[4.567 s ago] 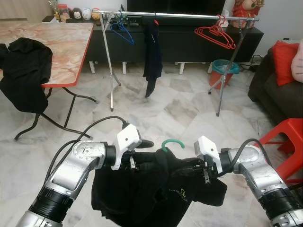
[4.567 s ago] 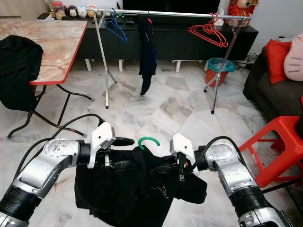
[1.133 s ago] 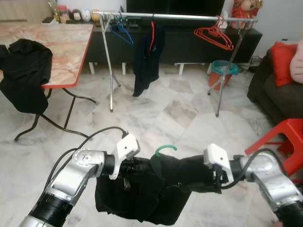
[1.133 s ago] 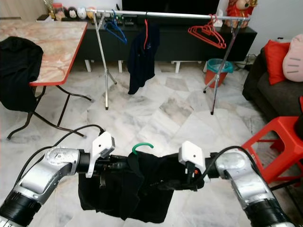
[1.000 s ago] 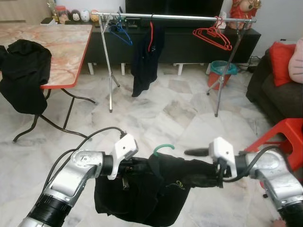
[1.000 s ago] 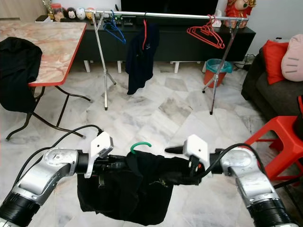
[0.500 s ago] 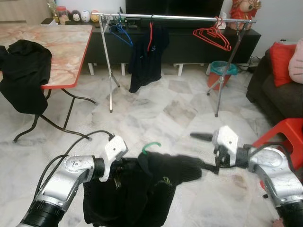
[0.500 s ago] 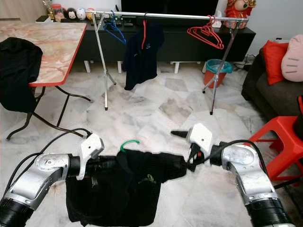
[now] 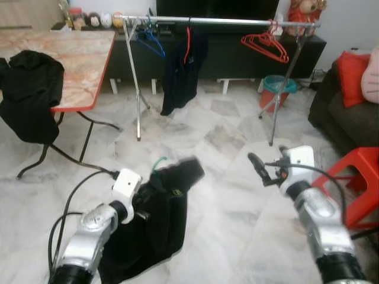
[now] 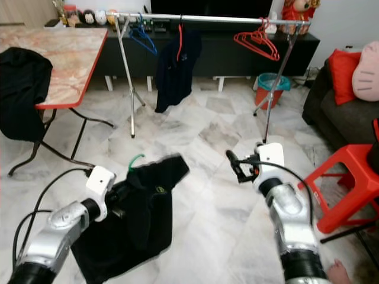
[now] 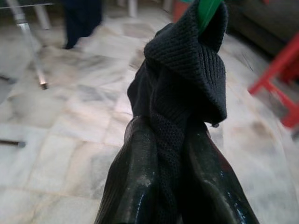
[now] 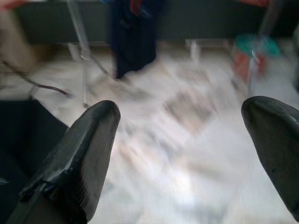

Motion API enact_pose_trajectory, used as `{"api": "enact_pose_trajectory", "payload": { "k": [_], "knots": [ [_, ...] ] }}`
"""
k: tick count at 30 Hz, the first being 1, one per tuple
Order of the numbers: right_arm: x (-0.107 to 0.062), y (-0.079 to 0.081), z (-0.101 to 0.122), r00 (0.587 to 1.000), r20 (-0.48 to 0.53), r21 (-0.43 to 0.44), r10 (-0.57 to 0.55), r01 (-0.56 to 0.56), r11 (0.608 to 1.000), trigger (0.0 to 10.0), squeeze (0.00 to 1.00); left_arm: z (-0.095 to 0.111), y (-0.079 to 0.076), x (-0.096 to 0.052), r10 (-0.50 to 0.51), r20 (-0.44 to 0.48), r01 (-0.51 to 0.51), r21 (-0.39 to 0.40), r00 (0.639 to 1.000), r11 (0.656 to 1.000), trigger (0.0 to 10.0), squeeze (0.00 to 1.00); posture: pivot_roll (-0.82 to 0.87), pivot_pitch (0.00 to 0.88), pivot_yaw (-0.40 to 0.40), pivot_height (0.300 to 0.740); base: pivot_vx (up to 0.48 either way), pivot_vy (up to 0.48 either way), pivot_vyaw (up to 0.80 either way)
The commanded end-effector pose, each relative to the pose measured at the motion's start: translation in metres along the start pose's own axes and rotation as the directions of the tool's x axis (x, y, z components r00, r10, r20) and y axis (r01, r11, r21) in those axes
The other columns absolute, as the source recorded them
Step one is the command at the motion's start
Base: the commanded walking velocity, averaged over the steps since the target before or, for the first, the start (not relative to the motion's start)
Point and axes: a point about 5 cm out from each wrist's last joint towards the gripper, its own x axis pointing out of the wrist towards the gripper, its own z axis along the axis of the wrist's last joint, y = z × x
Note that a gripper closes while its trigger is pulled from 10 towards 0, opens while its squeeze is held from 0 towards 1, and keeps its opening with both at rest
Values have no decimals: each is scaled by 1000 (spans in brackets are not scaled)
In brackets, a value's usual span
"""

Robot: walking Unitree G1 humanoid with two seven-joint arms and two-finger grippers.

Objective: Hang hanger

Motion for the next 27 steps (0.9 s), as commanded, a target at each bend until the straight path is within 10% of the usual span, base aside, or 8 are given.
{"api": "enact_pose_trajectory", "payload": {
  "k": [1, 9, 27],
  "knots": [
    [-6, -8, -19, 994, -54, 47, -98, 100, 994, 10000, 0, 8, 5, 3, 67, 59, -65, -44, 996, 997, 10000, 0, -52, 0, 10, 740, 0, 0, 0],
    [-11, -3, -49, 974, -121, 66, -191, 200, 978, 10000, 0, -3, 11, 16, 220, 41, -214, -117, 975, 970, 10000, 0, -79, 0, 28, 740, 0, 0, 0],
    [-11, -7, -52, 963, -129, 69, -236, 246, 967, 10000, 0, -3, 13, 20, 231, 44, -225, -115, 972, 968, 10000, 0, -92, 0, 42, 740, 0, 0, 0]
  ]
}}
